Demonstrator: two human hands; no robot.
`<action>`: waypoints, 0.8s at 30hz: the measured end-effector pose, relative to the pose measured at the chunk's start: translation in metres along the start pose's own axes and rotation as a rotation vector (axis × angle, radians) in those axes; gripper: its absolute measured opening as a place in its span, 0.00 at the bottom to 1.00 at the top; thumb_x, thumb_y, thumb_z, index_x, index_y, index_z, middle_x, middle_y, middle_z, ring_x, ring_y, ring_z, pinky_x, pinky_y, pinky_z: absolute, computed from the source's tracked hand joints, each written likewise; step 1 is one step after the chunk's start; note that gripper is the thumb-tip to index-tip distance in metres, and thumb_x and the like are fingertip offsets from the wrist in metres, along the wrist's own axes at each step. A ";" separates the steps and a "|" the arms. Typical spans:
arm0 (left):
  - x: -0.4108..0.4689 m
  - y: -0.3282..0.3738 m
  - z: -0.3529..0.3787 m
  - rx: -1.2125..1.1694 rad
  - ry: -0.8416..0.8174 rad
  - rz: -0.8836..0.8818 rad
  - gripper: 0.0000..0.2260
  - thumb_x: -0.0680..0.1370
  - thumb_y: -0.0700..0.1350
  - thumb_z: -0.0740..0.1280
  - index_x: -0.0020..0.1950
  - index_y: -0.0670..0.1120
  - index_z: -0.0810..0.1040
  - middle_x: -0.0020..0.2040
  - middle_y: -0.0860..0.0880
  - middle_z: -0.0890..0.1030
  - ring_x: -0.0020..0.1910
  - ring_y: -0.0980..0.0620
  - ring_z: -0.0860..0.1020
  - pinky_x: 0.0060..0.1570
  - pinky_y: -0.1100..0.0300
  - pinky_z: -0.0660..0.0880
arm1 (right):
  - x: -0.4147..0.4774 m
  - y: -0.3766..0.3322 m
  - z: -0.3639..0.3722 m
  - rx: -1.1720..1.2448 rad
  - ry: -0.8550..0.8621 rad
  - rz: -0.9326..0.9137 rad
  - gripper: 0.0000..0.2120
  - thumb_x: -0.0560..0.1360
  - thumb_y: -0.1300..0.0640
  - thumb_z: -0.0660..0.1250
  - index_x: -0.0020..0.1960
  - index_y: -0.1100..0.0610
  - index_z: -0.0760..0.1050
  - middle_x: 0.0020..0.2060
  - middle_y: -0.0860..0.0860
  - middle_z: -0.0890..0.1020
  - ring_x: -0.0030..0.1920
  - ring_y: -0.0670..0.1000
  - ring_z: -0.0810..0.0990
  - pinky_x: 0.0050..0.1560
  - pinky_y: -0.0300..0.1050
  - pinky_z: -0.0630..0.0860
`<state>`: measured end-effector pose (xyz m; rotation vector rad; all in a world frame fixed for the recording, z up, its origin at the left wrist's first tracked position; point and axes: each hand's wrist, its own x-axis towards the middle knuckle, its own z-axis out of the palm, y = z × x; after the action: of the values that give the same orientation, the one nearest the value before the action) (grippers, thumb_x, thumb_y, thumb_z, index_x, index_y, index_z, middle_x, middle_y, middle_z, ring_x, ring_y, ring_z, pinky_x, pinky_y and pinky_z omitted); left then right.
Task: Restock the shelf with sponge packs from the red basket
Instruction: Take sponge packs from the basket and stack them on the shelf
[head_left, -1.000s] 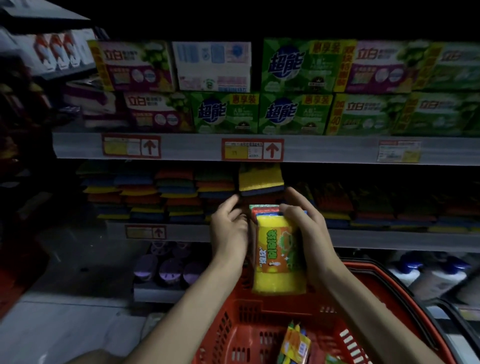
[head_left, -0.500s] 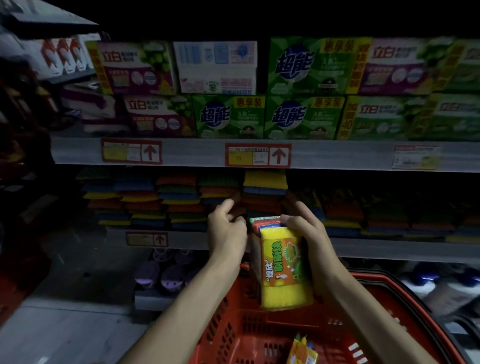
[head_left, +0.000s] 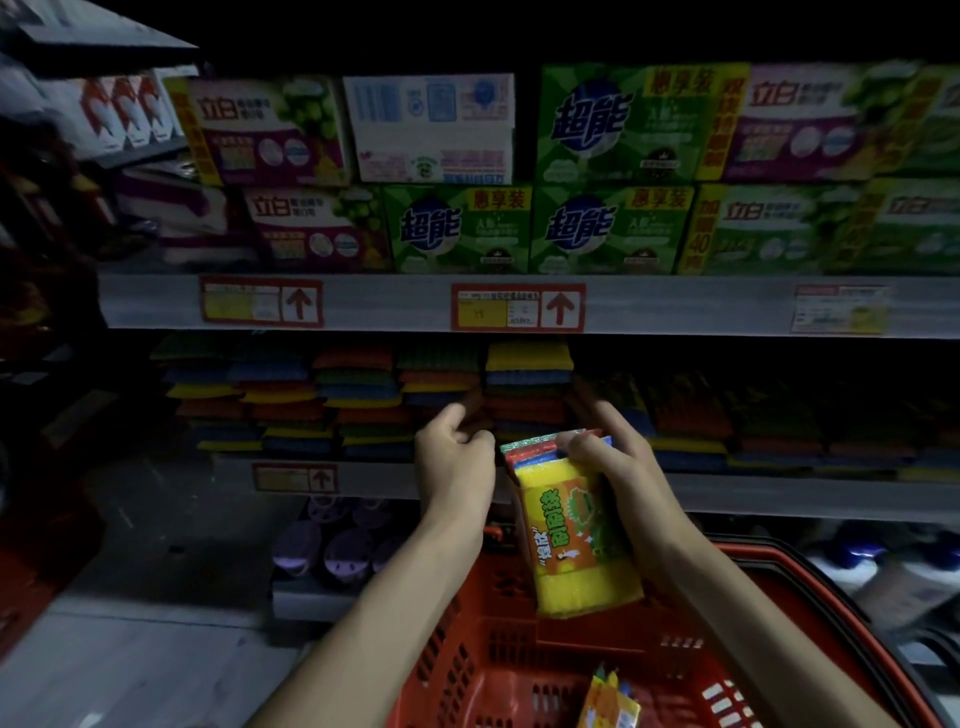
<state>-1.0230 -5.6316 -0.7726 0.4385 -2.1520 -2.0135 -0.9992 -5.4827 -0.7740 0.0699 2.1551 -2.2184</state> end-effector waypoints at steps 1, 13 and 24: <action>0.000 0.001 0.000 -0.002 -0.001 -0.002 0.20 0.82 0.33 0.63 0.74 0.41 0.73 0.37 0.61 0.72 0.29 0.69 0.76 0.29 0.77 0.69 | 0.000 0.000 0.000 0.003 -0.003 -0.008 0.47 0.62 0.43 0.73 0.78 0.46 0.62 0.62 0.55 0.78 0.46 0.50 0.88 0.42 0.44 0.82; 0.002 -0.004 -0.001 0.009 -0.016 0.025 0.11 0.80 0.35 0.65 0.60 0.43 0.79 0.32 0.49 0.72 0.23 0.63 0.68 0.25 0.70 0.66 | -0.008 0.005 -0.001 0.054 0.008 0.004 0.41 0.64 0.48 0.72 0.76 0.46 0.64 0.55 0.53 0.83 0.40 0.49 0.88 0.37 0.41 0.81; 0.005 -0.006 -0.001 0.018 0.002 0.030 0.15 0.81 0.37 0.65 0.68 0.42 0.77 0.43 0.52 0.81 0.37 0.60 0.77 0.27 0.75 0.69 | -0.008 0.005 0.007 0.088 0.059 0.028 0.42 0.64 0.47 0.72 0.77 0.46 0.63 0.57 0.53 0.82 0.44 0.51 0.88 0.41 0.45 0.82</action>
<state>-1.0266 -5.6349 -0.7788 0.4086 -2.1645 -1.9782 -0.9906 -5.4899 -0.7779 0.1695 2.0698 -2.3238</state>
